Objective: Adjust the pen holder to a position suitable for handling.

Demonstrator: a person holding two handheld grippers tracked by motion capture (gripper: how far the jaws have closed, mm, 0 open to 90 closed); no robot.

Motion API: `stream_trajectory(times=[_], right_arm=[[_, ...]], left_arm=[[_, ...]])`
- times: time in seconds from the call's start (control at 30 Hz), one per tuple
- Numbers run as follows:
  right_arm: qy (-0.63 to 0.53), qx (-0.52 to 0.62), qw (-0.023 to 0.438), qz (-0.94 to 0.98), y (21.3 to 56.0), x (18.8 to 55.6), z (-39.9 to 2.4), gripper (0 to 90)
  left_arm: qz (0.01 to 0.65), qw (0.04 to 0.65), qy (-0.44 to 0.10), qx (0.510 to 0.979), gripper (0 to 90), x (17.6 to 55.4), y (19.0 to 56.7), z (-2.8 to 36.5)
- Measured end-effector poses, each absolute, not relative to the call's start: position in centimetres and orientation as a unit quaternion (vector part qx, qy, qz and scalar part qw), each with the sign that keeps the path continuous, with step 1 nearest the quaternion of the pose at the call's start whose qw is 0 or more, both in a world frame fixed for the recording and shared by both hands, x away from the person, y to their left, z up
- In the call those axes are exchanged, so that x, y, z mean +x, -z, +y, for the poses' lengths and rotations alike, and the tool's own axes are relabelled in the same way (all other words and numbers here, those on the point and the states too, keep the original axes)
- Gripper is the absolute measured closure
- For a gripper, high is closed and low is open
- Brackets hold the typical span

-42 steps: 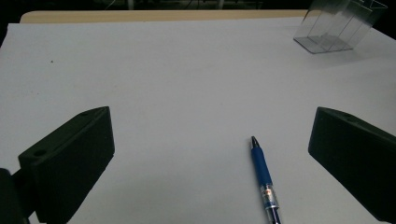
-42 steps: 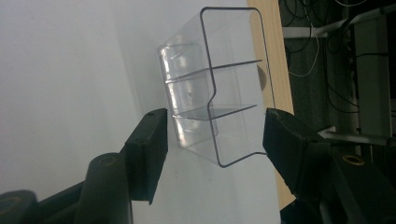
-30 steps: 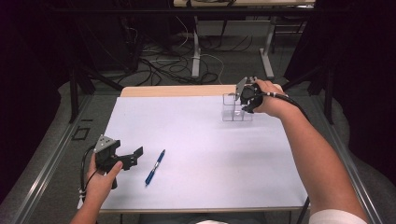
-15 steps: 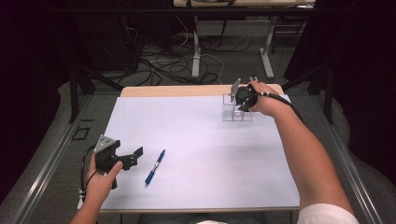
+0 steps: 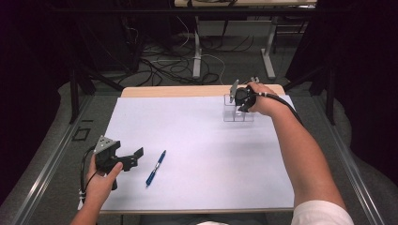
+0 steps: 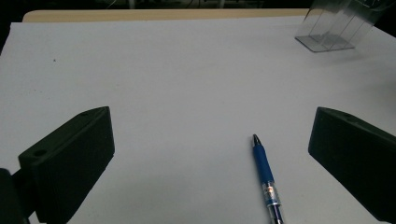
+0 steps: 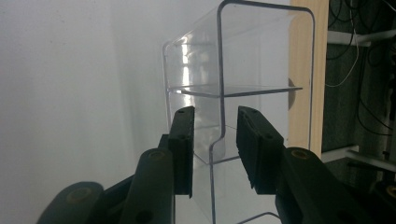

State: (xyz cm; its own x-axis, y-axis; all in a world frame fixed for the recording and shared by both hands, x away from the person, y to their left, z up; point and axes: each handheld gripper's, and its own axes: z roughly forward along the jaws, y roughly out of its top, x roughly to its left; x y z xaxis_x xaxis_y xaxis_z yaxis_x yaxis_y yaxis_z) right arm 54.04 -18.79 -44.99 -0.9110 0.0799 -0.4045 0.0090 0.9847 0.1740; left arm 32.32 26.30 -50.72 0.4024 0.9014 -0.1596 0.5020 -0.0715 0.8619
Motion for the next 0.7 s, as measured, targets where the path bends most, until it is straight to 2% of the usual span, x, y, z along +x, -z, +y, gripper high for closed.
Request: stream_trajectory(times=[0.13,0.4,0.5,0.57,0.7], right_arm=[[-0.081,0.021,0.199,0.976,45.21,54.07,-18.56,72.2],[-0.084,0.018,0.199,0.976,45.86,54.16,-18.24,75.1],[-0.071,0.012,0.194,0.978,45.53,54.26,-18.23,81.7],[-0.097,0.013,0.201,0.975,45.89,54.22,-18.29,82.7],[-0.061,0.009,0.179,0.982,45.36,54.11,-18.12,84.1]], left_arm=[[0.502,0.460,-0.218,0.699,0.6,32.29,50.71,26.36],[0.502,0.460,-0.216,0.700,0.6,32.26,50.70,26.42],[0.502,0.460,-0.216,0.699,0.6,32.26,50.70,26.43],[0.502,0.461,-0.217,0.699,0.6,32.25,50.69,26.44],[0.502,0.461,-0.217,0.699,0.6,32.25,50.68,26.42]])
